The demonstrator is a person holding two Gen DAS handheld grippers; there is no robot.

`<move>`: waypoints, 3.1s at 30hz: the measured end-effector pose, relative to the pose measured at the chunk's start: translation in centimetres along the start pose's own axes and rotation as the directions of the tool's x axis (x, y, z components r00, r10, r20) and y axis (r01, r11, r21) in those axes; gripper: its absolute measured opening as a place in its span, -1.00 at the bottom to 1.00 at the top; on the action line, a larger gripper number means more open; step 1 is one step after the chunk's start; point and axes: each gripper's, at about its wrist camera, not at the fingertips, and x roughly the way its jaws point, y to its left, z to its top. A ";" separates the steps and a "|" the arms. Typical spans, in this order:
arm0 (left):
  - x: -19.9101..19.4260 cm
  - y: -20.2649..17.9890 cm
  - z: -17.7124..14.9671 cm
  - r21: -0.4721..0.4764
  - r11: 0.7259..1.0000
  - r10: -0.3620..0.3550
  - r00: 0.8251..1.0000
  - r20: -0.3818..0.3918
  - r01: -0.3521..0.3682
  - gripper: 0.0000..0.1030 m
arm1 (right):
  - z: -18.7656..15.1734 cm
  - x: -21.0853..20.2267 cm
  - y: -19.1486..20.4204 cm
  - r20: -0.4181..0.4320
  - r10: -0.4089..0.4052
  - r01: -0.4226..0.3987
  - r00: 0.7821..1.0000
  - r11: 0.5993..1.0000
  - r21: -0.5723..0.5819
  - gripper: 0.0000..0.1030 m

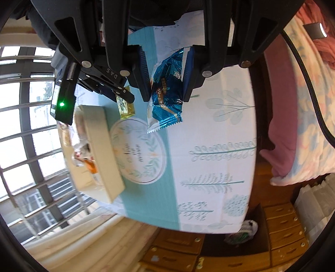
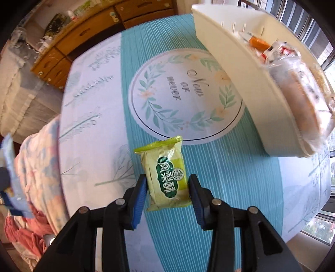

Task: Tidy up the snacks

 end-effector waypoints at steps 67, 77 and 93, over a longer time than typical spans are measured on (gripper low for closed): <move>2.7 -22.1 1.7 -0.044 0.998 -0.019 0.915 0.403 0.041 0.50 | 10.9 -10.9 -19.2 0.349 0.171 -0.136 0.922 0.983 -0.123 0.53; -3.5 -12.9 -5.7 -0.156 0.986 0.114 0.903 0.413 -0.054 0.67 | 3.1 -11.9 -12.5 0.323 0.173 -0.133 0.930 0.981 -0.142 0.79; -8.1 -10.6 -15.1 -0.093 0.969 0.246 0.907 0.342 -0.228 0.99 | -8.3 -15.3 -7.4 0.198 0.128 -0.062 0.972 0.949 -0.309 0.96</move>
